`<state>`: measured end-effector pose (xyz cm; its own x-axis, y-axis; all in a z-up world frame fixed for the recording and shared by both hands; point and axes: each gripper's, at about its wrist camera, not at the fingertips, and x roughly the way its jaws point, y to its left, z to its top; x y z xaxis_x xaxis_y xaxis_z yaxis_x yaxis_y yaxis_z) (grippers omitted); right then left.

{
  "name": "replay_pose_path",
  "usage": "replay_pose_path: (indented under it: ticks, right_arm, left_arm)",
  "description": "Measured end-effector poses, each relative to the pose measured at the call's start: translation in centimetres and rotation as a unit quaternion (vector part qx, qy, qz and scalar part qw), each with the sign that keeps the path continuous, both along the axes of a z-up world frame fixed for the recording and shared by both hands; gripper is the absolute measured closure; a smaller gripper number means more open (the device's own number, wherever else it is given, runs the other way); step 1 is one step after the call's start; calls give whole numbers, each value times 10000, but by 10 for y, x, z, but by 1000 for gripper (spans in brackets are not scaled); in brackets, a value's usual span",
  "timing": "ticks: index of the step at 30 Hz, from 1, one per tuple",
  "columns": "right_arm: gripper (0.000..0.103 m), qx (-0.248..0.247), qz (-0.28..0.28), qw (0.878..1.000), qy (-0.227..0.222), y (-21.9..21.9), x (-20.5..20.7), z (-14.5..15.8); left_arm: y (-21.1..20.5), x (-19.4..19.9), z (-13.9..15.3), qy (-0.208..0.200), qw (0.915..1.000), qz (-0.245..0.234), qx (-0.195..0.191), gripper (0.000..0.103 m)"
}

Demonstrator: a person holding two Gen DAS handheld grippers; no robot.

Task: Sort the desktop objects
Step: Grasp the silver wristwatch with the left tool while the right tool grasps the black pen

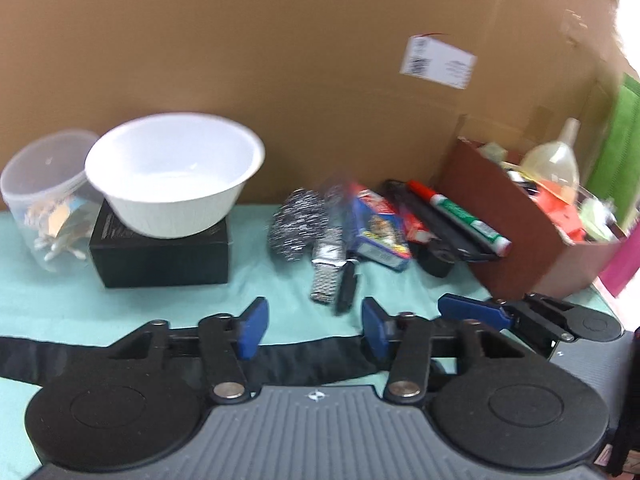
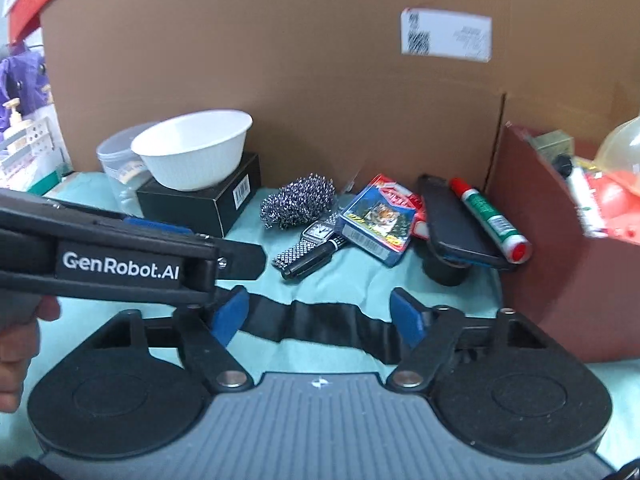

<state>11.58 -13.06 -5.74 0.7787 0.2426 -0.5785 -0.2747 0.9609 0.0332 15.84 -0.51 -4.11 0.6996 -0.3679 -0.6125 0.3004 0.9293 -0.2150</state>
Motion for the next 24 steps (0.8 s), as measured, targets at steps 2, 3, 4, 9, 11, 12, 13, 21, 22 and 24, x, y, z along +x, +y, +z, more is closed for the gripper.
replay_pose_path:
  ticks: [2, 3, 4, 9, 11, 12, 13, 21, 22, 24]
  right_arm:
    - [36, 35, 9, 10000, 78, 5, 11, -4]
    - [37, 58, 33, 9999, 96, 7, 16, -5]
    - [38, 70, 53, 9999, 107, 9, 21, -6]
    - [60, 47, 38, 9996, 278, 19, 46, -17]
    - [74, -103, 15, 9997, 219, 18, 45, -19]
    - [78, -161, 22, 9997, 201, 16, 43, -19]
    - [84, -195, -3, 9996, 187, 13, 41, -19]
    - [91, 134, -369, 9989, 255, -27, 22, -24]
    - [90, 76, -334, 9991, 243, -26, 22, -23]
    - [90, -43, -294, 9993, 204, -23, 22, -22]
  left_arm:
    - [6, 5, -2, 52, 9999, 87, -78, 52]
    - [9, 7, -3, 51, 9999, 109, -104, 52]
    - [10, 8, -3, 43, 9999, 108, -124, 52]
    - [10, 17, -6, 82, 9999, 23, -96, 52]
    - [8, 20, -7, 88, 9999, -27, -125, 52]
    - [6, 22, -7, 90, 9998, -54, -148, 52]
    - [4, 24, -7, 93, 9998, -95, -162, 52]
    - [-31, 43, -21, 207, 9991, -363, 12, 52]
    - [-34, 46, -24, 249, 9990, -361, 61, 52]
    - [-40, 47, -26, 108, 9990, -357, 247, 60]
